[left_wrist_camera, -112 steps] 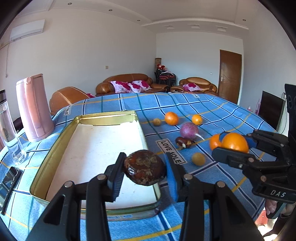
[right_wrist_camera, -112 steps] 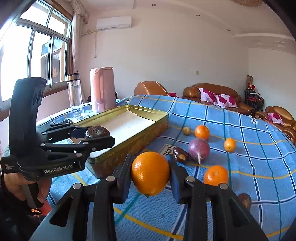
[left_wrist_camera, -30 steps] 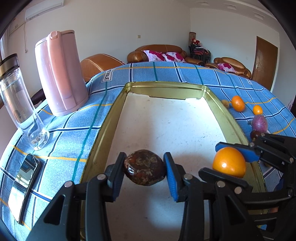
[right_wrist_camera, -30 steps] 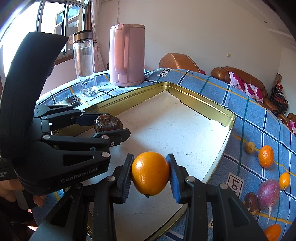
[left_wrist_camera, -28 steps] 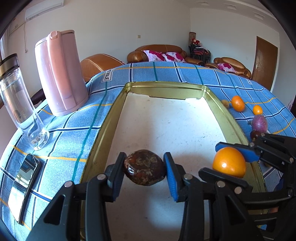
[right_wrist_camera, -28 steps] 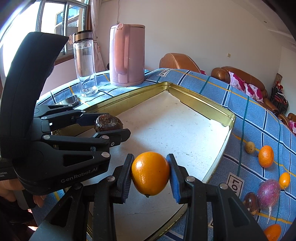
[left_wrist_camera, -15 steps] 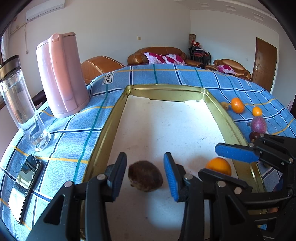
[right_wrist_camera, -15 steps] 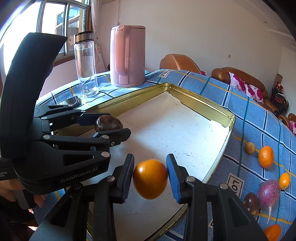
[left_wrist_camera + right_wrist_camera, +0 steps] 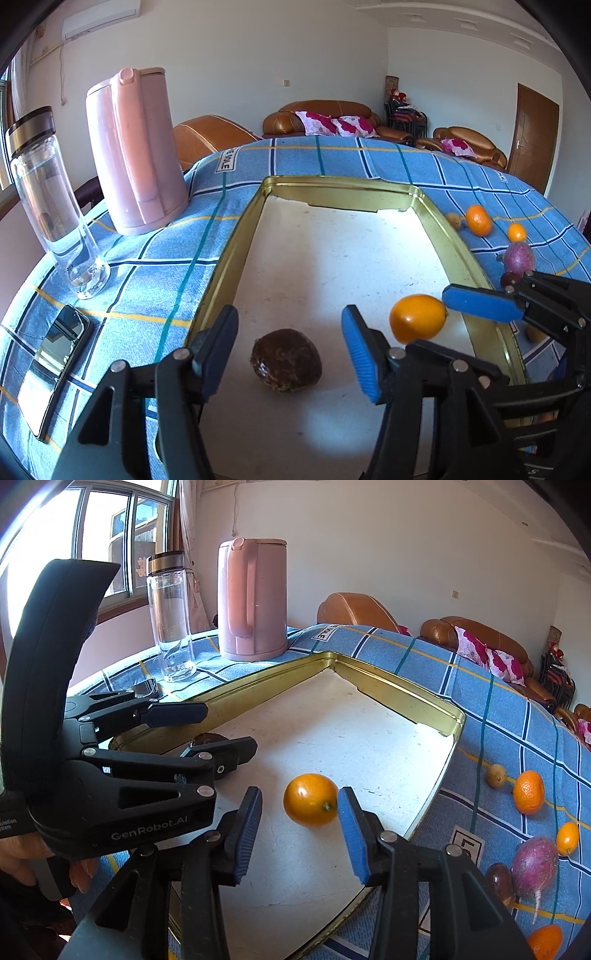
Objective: Organize fruits
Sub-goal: 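Open both tools to drop the brown fruit and orange into the tray, then move both open tools back over the remaining fruits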
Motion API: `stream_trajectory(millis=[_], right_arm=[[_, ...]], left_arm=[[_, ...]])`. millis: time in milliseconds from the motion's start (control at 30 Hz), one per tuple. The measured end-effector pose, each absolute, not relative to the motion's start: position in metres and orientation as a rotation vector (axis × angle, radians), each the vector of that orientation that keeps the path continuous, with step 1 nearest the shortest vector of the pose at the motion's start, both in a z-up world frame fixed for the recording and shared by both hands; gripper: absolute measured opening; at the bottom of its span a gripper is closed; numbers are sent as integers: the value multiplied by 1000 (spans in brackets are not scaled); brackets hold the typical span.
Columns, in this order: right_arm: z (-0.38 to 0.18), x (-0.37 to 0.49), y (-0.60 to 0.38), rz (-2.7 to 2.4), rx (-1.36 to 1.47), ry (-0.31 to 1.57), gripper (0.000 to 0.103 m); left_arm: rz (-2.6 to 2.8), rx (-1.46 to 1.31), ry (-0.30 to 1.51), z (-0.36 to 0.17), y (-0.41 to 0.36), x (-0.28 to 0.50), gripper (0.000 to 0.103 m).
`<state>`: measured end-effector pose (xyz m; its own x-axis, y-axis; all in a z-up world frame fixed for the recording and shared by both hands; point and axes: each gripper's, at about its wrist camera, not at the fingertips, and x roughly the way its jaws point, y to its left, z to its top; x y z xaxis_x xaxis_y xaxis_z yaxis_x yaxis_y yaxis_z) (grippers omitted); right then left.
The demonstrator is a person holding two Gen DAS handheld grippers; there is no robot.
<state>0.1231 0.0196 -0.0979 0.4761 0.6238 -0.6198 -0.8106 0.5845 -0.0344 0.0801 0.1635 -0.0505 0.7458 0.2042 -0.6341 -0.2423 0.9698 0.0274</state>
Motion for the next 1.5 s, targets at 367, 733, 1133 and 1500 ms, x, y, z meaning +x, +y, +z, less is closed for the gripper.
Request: stream_trajectory(millis=[367,733,1133,1500], right_arm=[[-86,115,0,850,-279,501,64],[-80,110,-53,721,-231,464,66],[-81,101,-188,458,-106,463,66],[-104,124,-242,296,-73,583,67]], left_arm=[[286,-54,555,-37,159,60,78],[198,-47,494,-27,114,52,78],[-26,7,516,-26,24,60,88],[-170,64,691,-49,-33,94,85]])
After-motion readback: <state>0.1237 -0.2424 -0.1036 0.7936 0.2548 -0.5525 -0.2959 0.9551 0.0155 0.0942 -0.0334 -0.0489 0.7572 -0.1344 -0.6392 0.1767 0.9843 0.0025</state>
